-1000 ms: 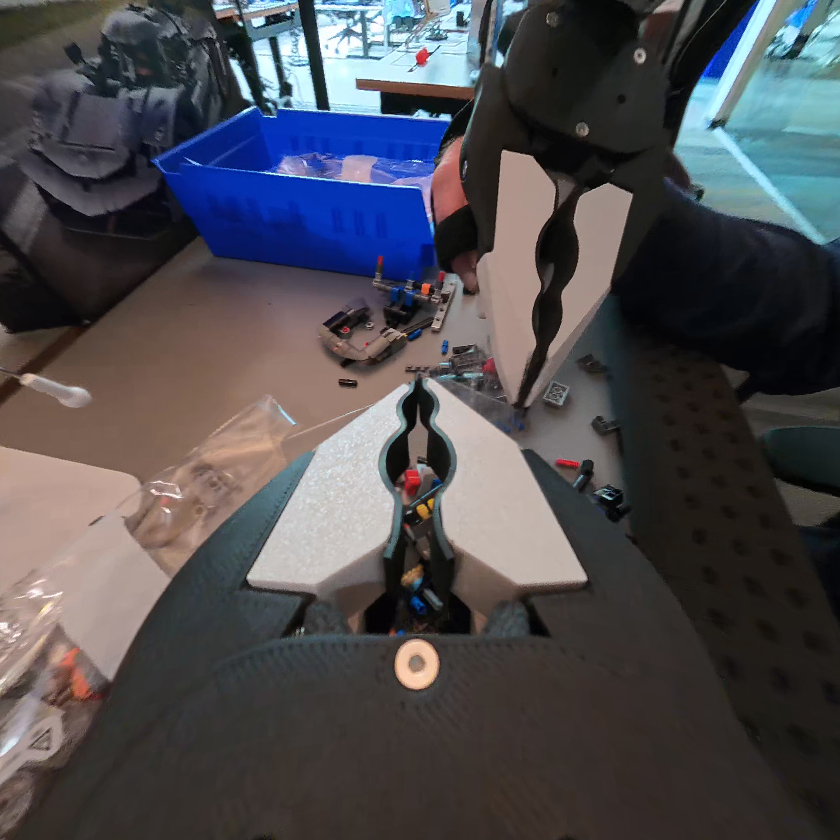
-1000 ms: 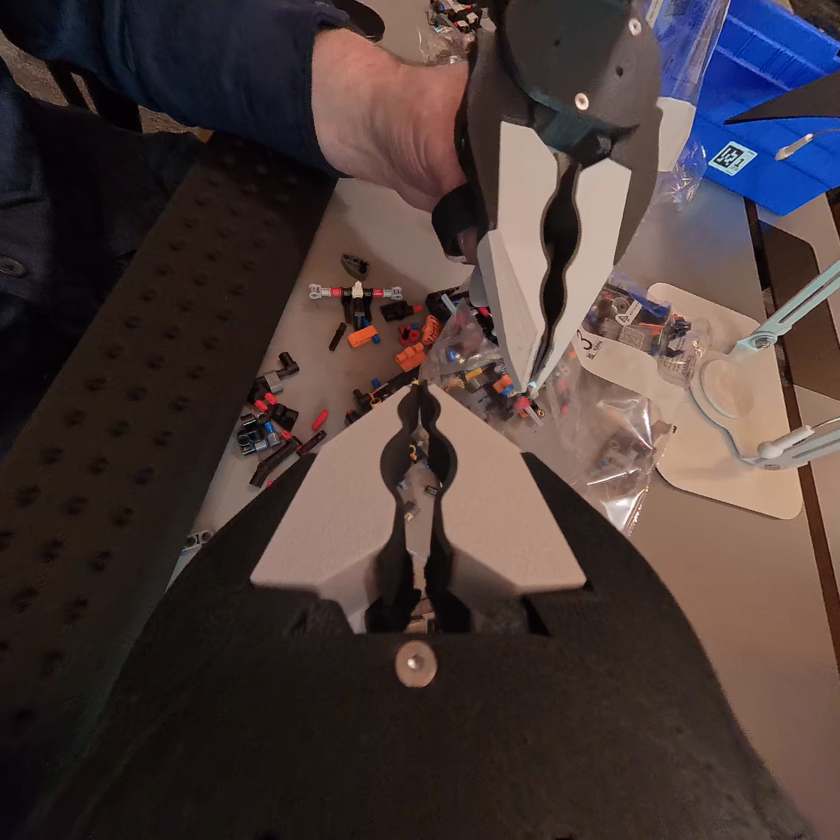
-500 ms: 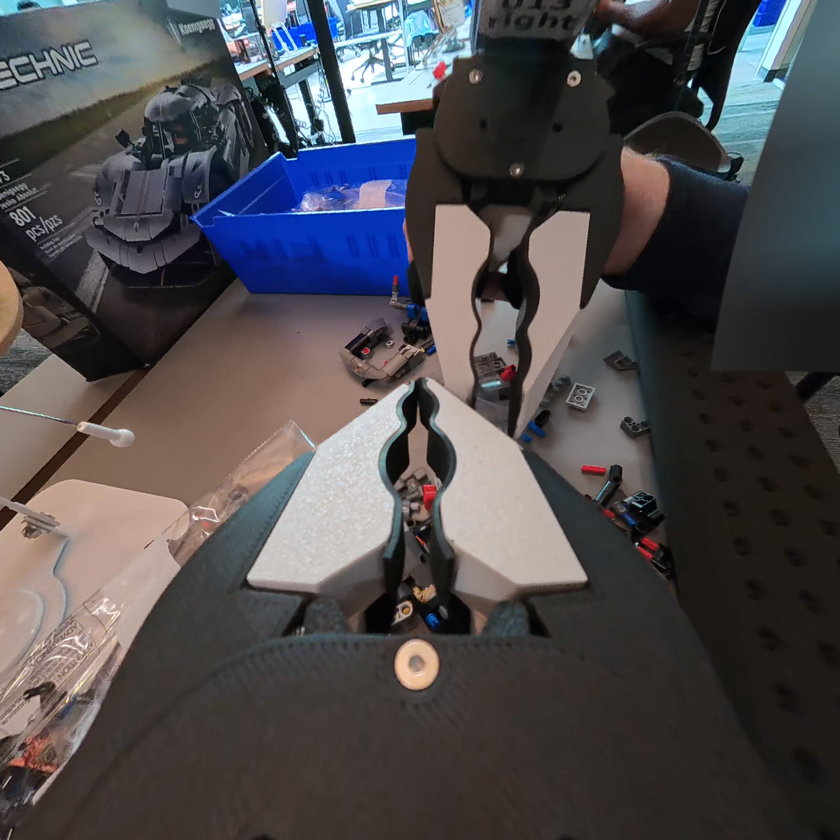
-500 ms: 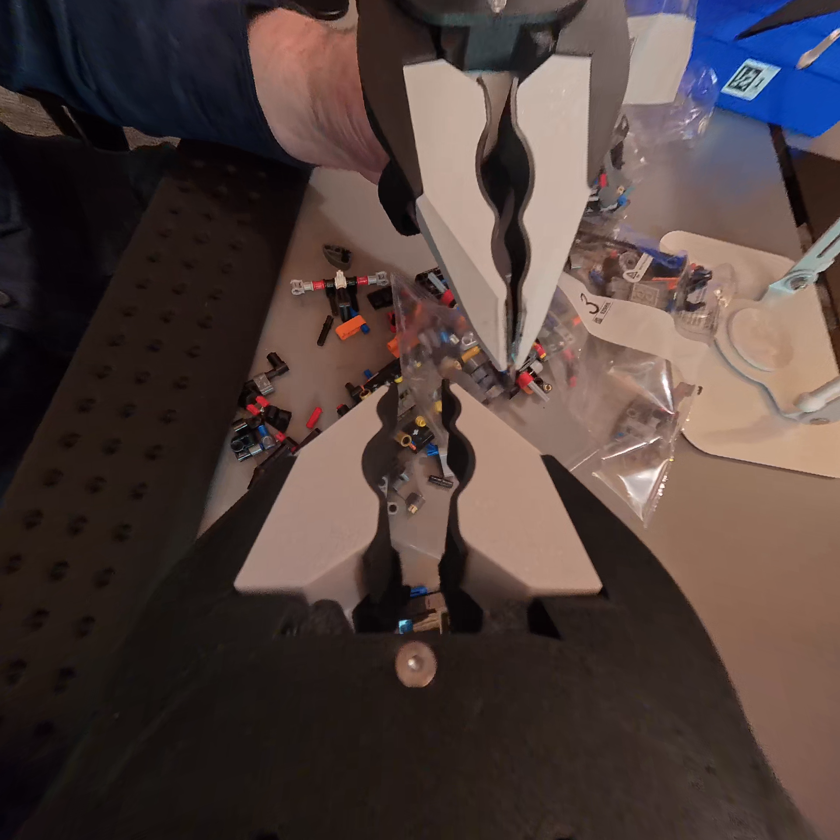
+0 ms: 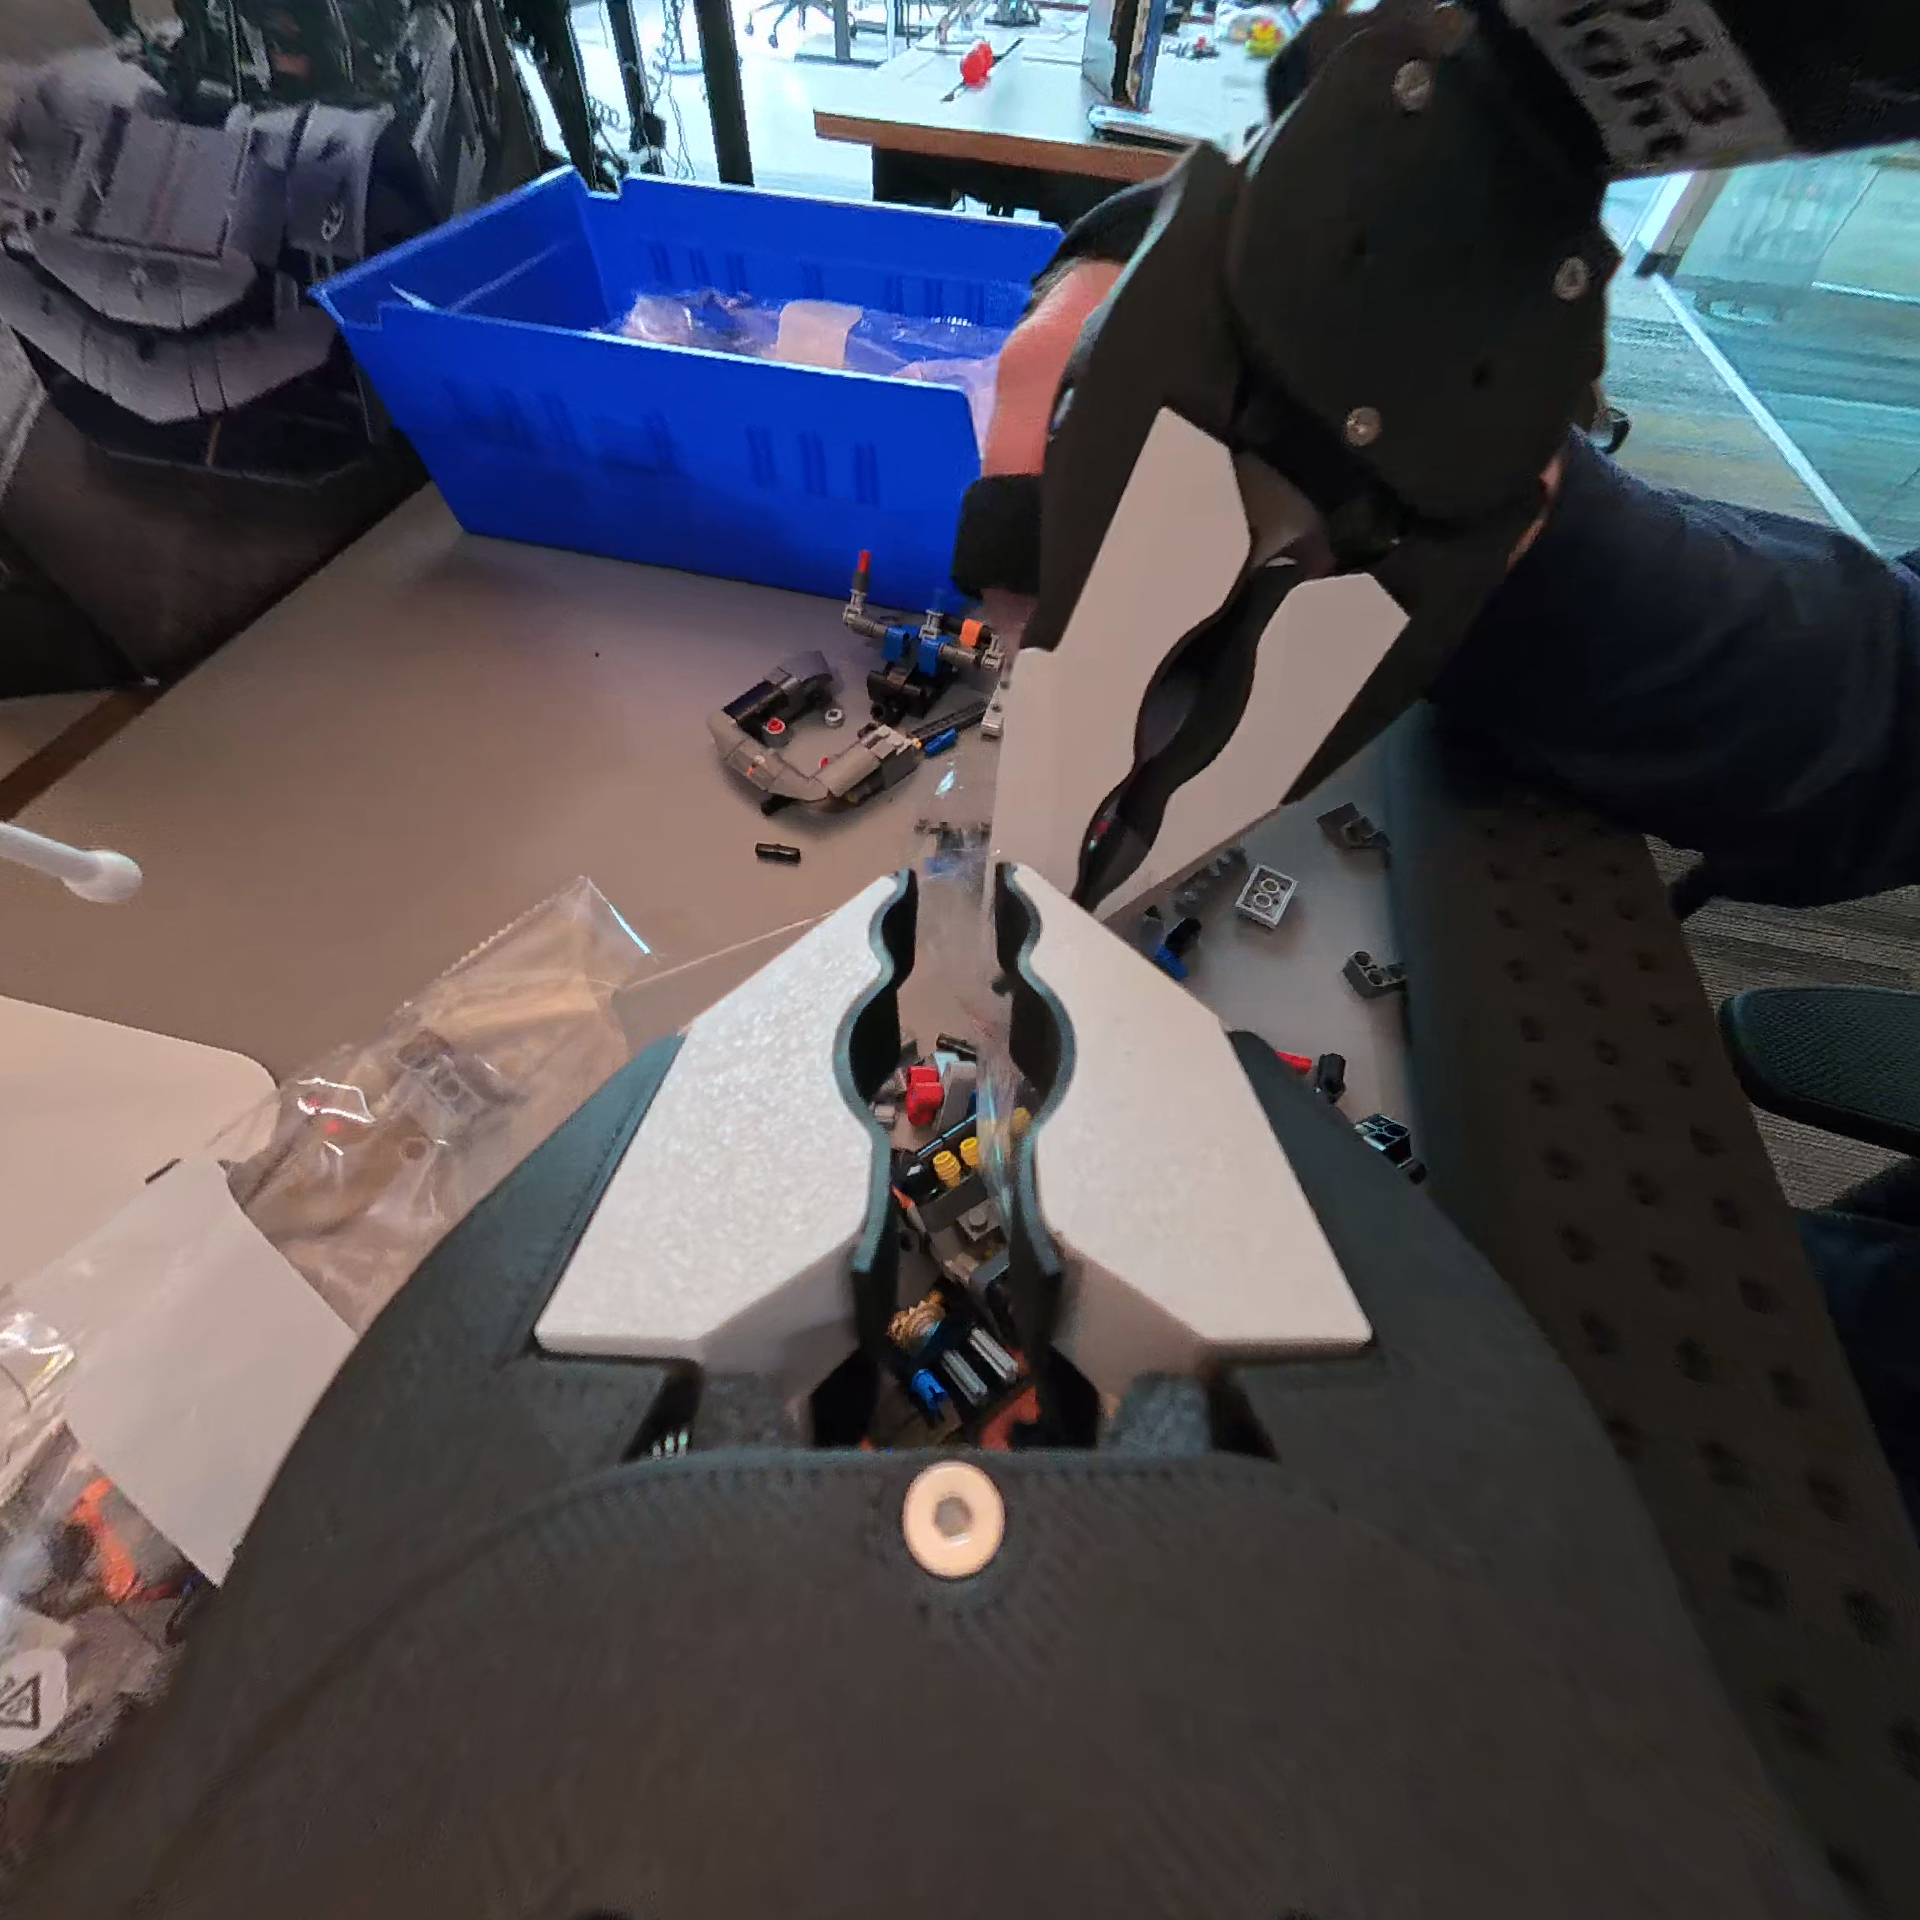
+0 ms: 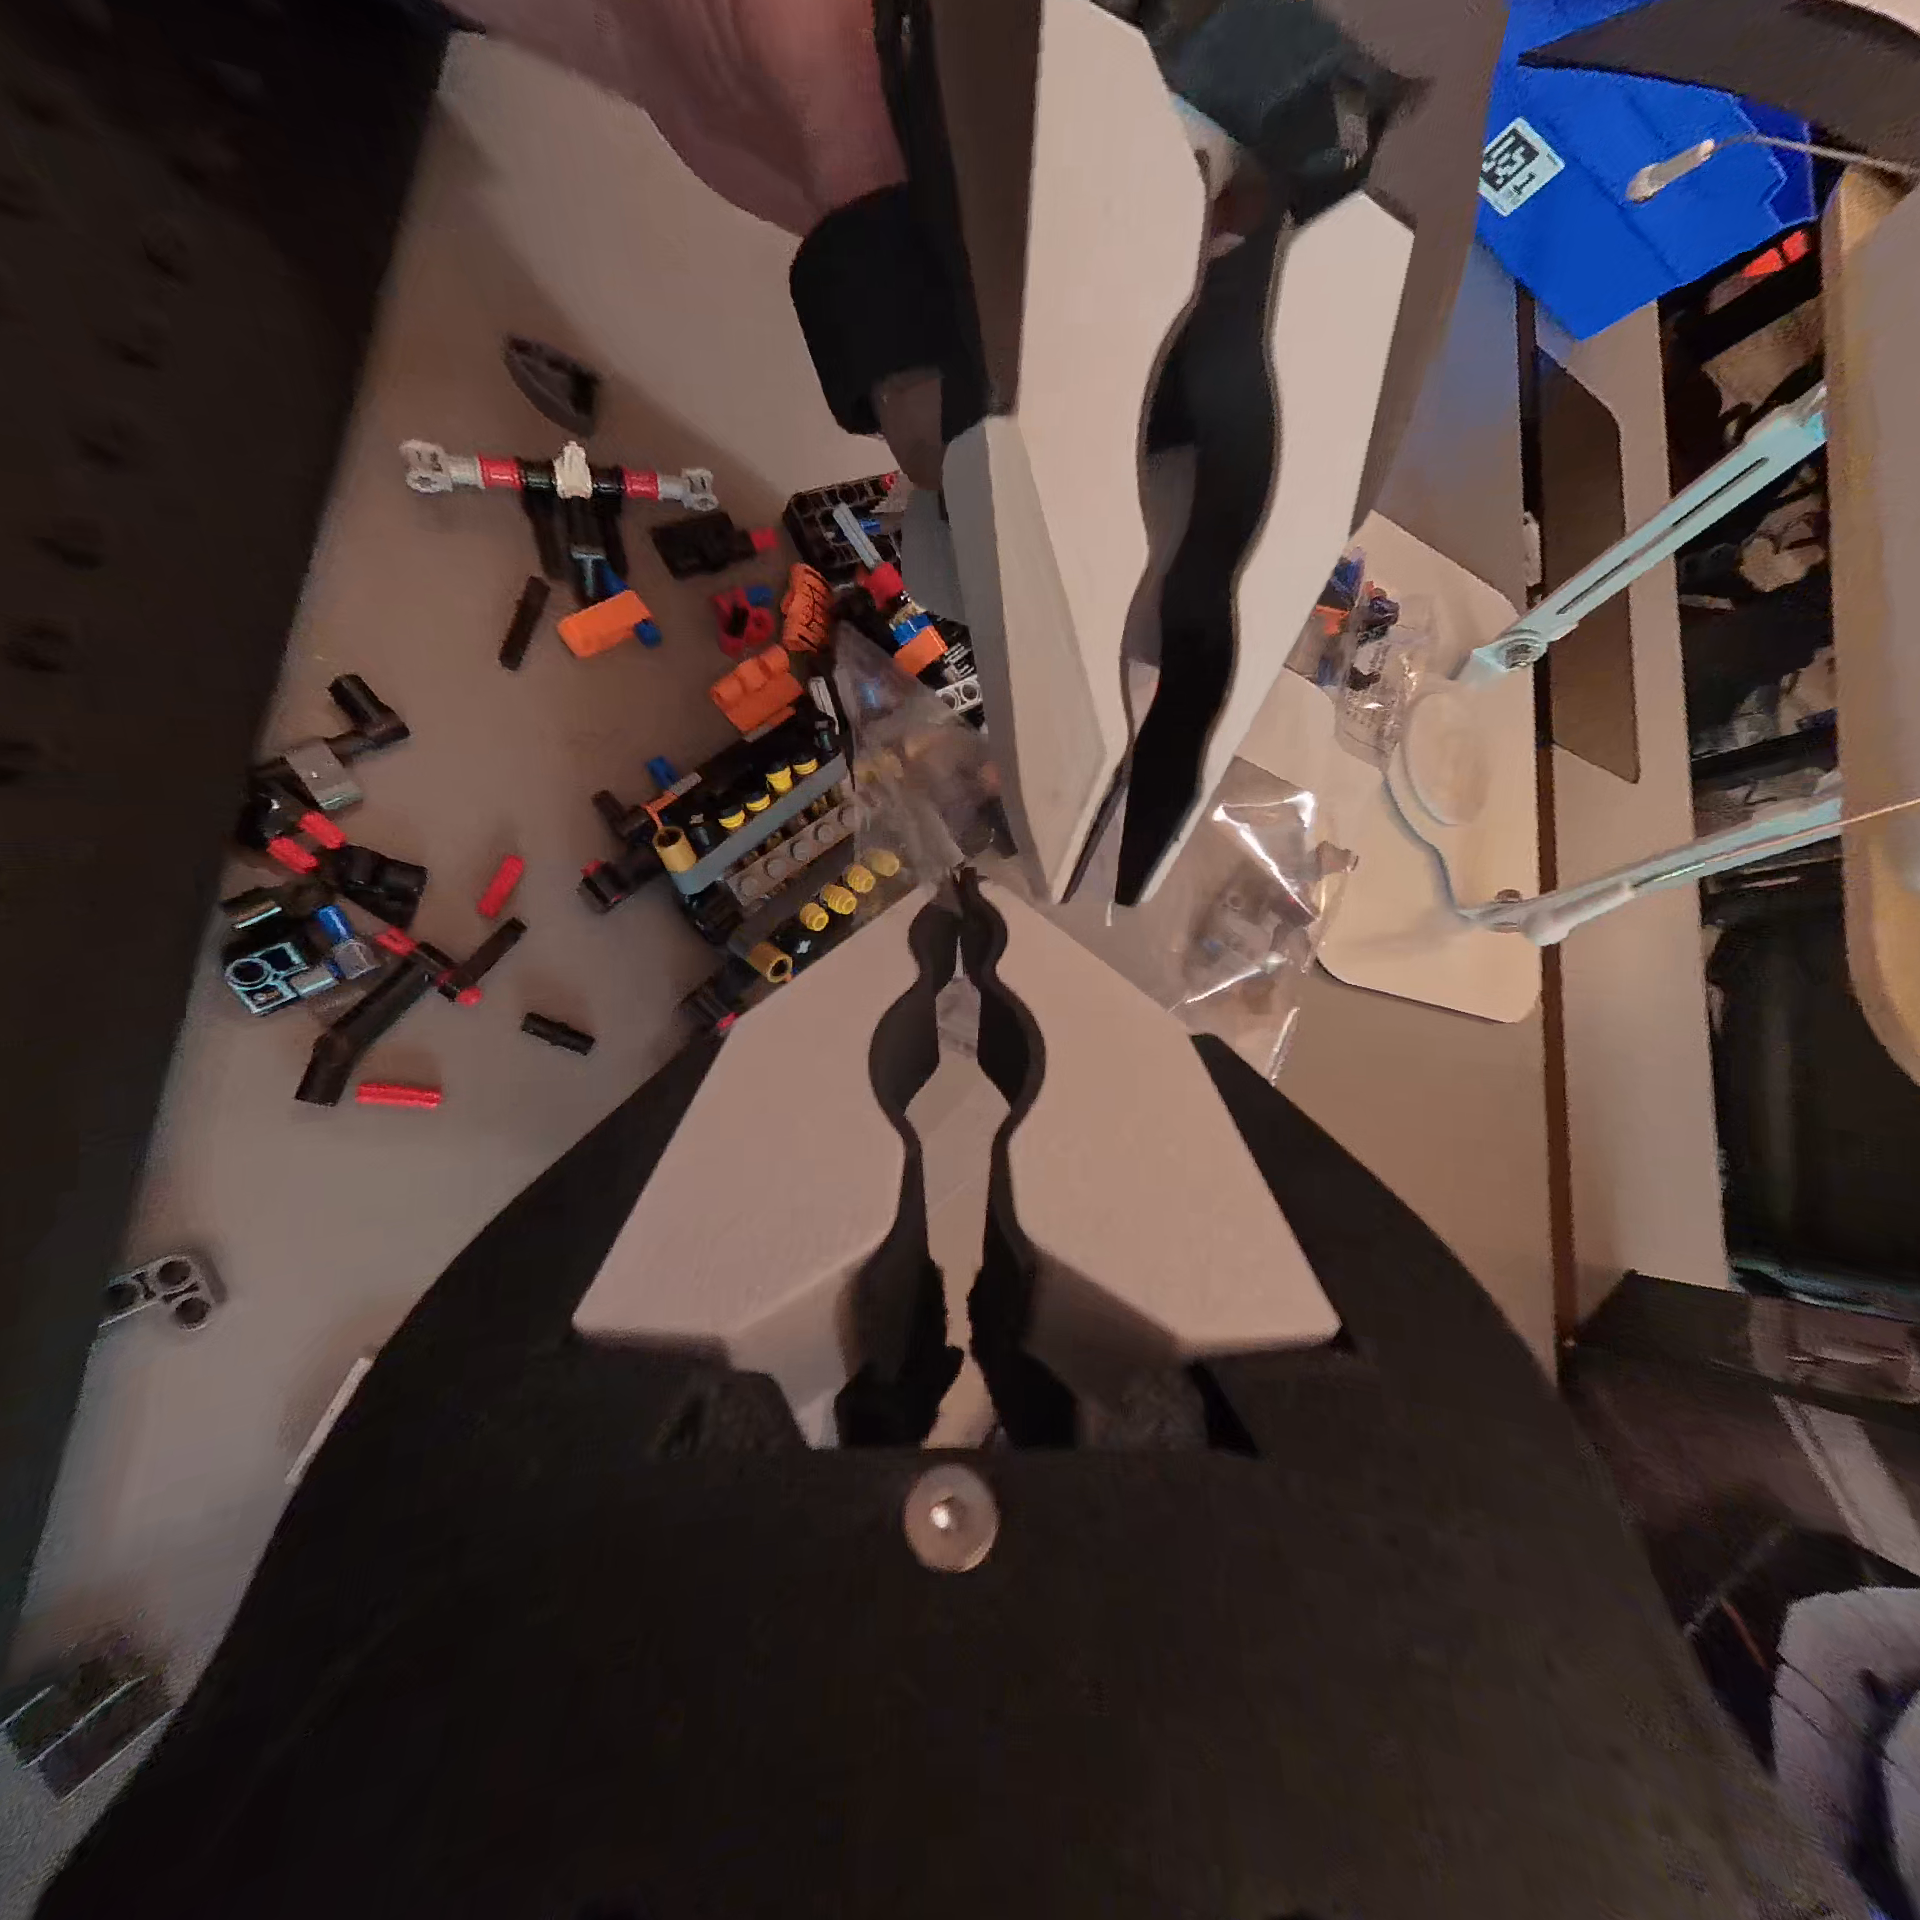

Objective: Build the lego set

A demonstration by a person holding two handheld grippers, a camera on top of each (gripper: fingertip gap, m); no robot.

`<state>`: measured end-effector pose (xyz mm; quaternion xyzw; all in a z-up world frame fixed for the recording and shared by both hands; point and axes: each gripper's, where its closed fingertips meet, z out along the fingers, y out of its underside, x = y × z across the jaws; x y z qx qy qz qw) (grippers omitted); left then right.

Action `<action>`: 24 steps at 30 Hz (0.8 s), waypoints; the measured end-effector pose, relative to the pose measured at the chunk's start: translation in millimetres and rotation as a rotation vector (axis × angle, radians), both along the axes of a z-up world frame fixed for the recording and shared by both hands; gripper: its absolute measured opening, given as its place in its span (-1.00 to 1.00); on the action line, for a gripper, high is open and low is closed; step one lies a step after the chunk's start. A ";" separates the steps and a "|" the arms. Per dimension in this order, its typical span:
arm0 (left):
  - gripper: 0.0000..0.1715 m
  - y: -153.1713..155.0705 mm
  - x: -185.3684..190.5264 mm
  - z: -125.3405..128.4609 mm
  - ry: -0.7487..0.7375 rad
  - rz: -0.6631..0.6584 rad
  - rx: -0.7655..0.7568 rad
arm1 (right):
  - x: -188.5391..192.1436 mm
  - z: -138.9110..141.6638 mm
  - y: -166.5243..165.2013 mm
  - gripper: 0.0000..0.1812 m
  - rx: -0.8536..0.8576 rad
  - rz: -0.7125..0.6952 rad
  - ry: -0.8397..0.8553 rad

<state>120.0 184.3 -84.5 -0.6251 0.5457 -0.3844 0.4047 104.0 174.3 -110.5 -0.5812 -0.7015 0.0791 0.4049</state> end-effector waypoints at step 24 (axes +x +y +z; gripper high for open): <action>-1.00 24.8 -9.9 1.2 0.109 0.175 0.307 | 9.0 27.6 -3.5 -0.92 -0.147 0.015 0.198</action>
